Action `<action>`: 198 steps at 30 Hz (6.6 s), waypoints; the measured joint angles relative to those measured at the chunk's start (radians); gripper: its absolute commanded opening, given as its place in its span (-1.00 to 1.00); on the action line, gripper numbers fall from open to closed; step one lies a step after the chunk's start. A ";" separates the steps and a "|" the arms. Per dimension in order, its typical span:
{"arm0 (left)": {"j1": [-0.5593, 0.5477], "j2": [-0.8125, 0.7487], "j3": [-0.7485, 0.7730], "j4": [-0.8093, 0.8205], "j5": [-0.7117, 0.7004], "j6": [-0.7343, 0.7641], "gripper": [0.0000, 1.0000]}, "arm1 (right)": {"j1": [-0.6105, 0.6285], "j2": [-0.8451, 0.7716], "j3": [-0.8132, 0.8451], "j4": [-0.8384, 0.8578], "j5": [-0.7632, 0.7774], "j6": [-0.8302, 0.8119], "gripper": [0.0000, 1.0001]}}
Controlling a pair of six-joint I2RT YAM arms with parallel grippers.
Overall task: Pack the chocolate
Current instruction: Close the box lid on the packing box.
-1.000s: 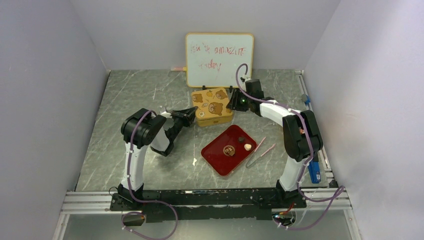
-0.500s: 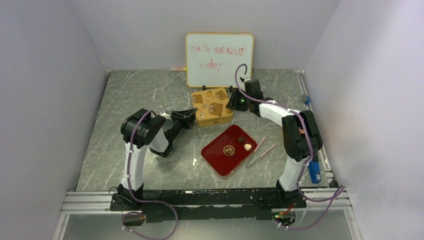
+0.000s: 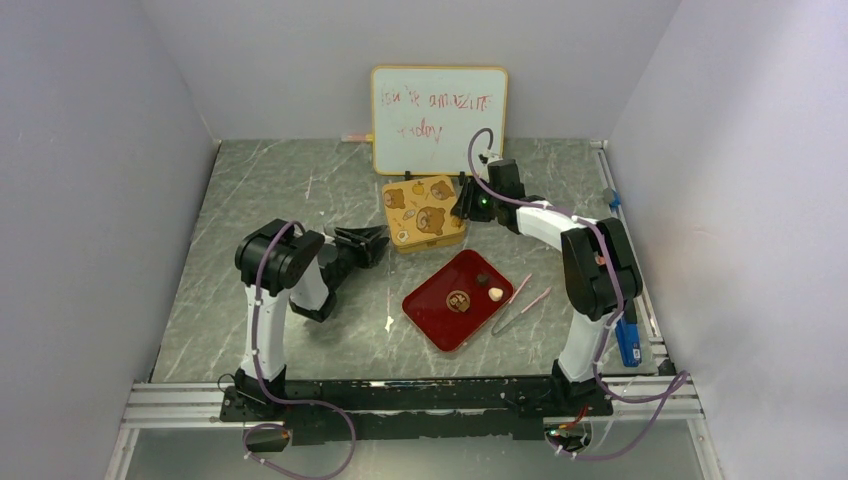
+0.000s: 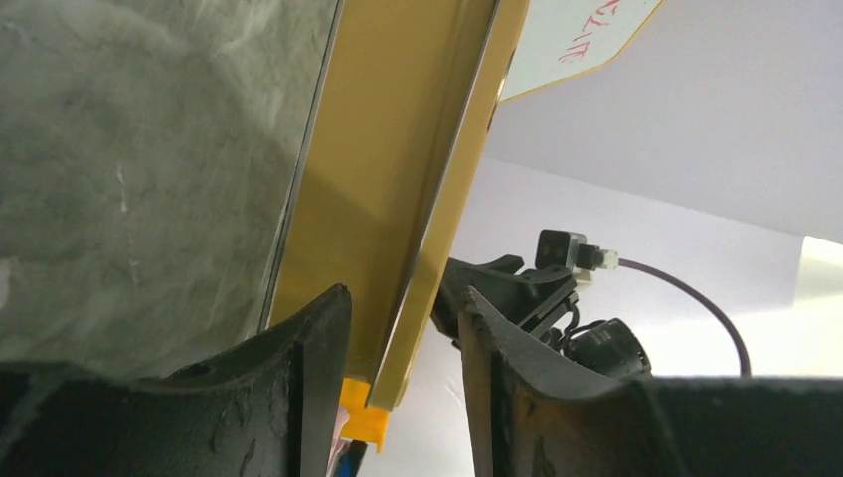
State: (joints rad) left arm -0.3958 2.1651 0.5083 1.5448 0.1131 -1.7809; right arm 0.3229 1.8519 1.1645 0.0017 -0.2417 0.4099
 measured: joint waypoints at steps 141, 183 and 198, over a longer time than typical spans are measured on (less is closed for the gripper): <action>0.113 -0.226 0.491 -1.057 0.151 0.689 -0.11 | -0.006 0.064 0.069 0.035 0.108 0.016 -0.19; -0.081 -0.060 1.226 -1.810 -0.169 1.474 -0.90 | -0.002 0.064 0.092 -0.001 0.156 0.009 -0.19; -0.108 -0.058 1.242 -1.866 -0.319 1.584 -0.89 | -0.002 0.067 0.099 -0.012 0.158 0.001 -0.18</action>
State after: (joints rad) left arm -0.5034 2.1075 1.7500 -0.3214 -0.2058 -0.1974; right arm 0.3206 1.9186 1.2633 -0.0101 -0.0834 0.4110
